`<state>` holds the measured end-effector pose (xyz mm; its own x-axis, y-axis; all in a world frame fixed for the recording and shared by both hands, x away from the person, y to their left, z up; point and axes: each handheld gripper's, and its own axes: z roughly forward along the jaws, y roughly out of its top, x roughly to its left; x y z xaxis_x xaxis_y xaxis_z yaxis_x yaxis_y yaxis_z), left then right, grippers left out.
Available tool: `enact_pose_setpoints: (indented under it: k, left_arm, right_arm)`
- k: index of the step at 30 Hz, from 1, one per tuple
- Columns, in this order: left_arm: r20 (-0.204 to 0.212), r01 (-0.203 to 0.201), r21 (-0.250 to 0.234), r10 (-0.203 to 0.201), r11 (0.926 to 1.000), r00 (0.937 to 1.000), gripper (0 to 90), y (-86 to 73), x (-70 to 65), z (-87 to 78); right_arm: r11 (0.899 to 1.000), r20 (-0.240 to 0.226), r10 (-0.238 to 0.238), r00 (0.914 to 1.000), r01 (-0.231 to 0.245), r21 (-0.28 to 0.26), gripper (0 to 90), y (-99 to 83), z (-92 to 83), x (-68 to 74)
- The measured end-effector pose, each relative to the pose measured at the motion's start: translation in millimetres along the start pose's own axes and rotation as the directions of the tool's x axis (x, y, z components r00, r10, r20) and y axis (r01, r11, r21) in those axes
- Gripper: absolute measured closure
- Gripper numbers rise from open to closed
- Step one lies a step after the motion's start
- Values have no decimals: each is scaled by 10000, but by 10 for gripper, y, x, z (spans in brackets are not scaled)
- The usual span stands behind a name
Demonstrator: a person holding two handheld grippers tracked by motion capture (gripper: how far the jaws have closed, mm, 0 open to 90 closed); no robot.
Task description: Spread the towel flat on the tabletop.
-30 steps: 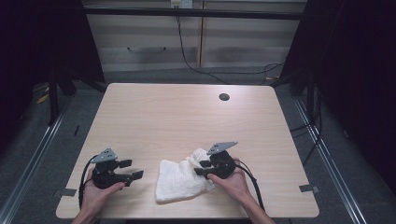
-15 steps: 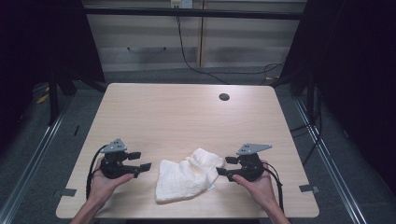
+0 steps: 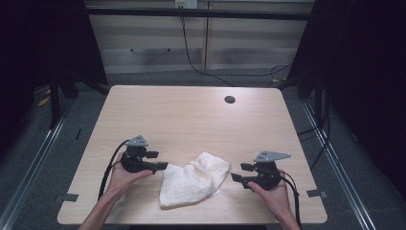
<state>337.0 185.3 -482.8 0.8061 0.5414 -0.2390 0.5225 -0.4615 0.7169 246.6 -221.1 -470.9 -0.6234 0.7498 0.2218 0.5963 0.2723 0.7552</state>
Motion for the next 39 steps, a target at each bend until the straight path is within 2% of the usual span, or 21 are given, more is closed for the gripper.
enact_pose_setpoints:
  k: [3, 8, 13, 19, 22, 27, 30, 34, 39]
  left_arm:
    - [58, -220, 164, 219, 9996, 9997, 397, -18, -22, 90]
    - [77, -285, 393, 282, 9988, 9996, 490, -54, -4, 180]
    - [-189, -452, 440, 461, 9980, 9988, 528, -65, -23, 202]
    - [-319, -1313, 443, 1328, 9903, 9906, 589, -111, -140, 208]
    - [-443, -1615, 467, 1636, 9858, 9855, 663, -136, -201, 201]
    - [-462, -1579, 468, 1601, 9863, 9860, 784, -140, -210, 205]
    - [-260, -1360, 327, 1369, 9902, 9902, 855, -140, -175, 216]
    - [-92, -1092, 215, 1095, 9938, 9939, 865, -137, -160, 219]
    - [60, -785, -476, 789, 9958, 9969, 867, -94, -154, 108]
  right_arm:
    - [10000, 23, -95, 10000, 95, -32, 394, -14, 30, 19]
    - [9999, -41, -157, 9999, 157, 7, 392, -25, 31, 43]
    - [9997, 24, -237, 9997, 238, -26, 391, -44, 45, 34]
    - [9996, -27, -270, 9996, 270, 61, 387, -58, 63, 48]
    - [9994, -44, -305, 9995, 306, 142, 384, -69, 79, 53]
    - [9993, -50, -330, 9994, 331, 163, 383, -71, 89, 59]
    - [9993, -60, -318, 9995, 319, 174, 382, -70, 88, 61]
    - [9997, -94, -235, 9997, 236, 84, 381, -65, 77, 50]
    - [9999, -122, -140, 9998, 139, -73, 380, -55, 41, 30]
